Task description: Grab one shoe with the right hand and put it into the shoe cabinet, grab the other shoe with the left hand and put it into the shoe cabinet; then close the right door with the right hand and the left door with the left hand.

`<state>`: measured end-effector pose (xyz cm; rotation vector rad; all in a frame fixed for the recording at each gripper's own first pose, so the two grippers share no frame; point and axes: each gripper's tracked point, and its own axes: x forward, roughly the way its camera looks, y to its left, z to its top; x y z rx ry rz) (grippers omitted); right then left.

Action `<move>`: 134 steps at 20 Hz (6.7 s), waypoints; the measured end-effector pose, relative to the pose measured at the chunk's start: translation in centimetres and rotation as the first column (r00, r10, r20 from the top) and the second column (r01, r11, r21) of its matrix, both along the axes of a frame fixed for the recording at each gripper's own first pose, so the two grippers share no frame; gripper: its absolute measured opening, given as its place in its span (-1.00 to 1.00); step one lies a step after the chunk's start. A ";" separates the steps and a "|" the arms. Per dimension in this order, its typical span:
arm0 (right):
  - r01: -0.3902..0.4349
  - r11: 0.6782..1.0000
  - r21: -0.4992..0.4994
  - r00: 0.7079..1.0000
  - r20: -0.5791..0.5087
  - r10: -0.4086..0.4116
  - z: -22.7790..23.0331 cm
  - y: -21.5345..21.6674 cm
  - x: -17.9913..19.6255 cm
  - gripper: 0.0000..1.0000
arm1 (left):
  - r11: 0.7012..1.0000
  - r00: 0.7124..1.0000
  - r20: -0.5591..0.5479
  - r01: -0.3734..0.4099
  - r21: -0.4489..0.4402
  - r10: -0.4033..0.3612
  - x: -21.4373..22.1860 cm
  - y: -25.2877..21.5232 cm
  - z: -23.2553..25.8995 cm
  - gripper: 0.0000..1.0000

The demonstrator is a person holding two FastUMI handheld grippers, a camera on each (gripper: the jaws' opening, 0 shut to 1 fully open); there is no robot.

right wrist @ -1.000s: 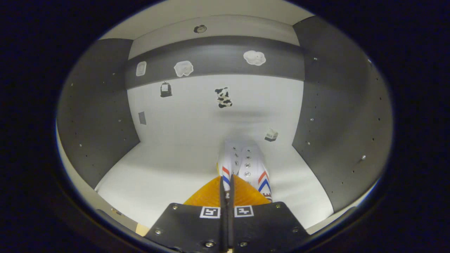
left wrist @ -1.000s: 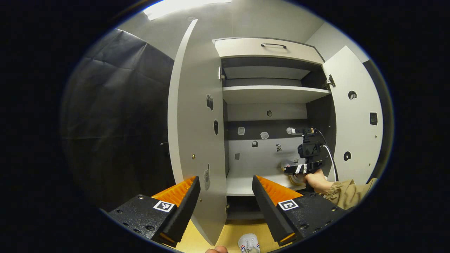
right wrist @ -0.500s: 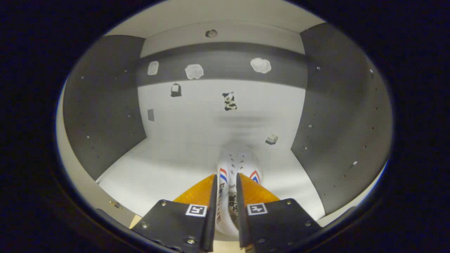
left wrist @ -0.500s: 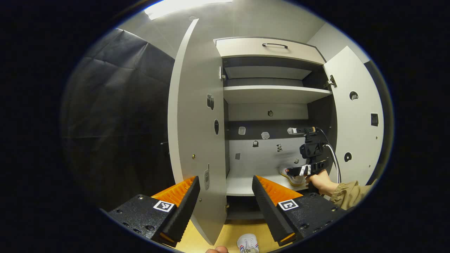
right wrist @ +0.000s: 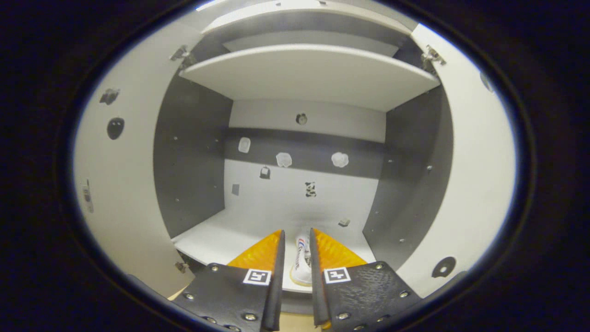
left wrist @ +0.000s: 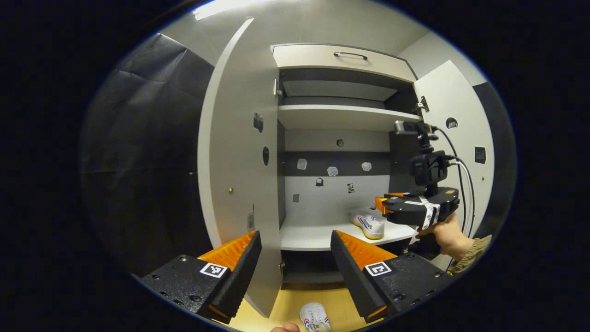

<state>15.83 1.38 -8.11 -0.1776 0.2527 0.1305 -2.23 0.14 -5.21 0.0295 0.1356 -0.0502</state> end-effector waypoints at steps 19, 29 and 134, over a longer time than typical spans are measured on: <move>0.028 0.999 0.038 0.989 0.141 -0.033 9.3 -3.4 -11.1 -0.46 | 0.995 0.592 -0.802 -0.003 -0.099 -0.078 -6.0 -0.9 -37.7 0.92; 0.094 0.995 0.015 0.988 0.122 -0.095 8.3 -5.8 -11.5 -0.46 | 0.993 0.419 -0.908 -0.089 -0.076 -0.032 -7.3 1.3 -45.8 0.83; 0.469 0.865 0.178 0.846 0.191 -0.498 10.8 -26.2 -22.3 0.77 | 0.948 0.952 0.056 0.306 -0.088 -0.302 -5.0 -1.7 -12.1 0.90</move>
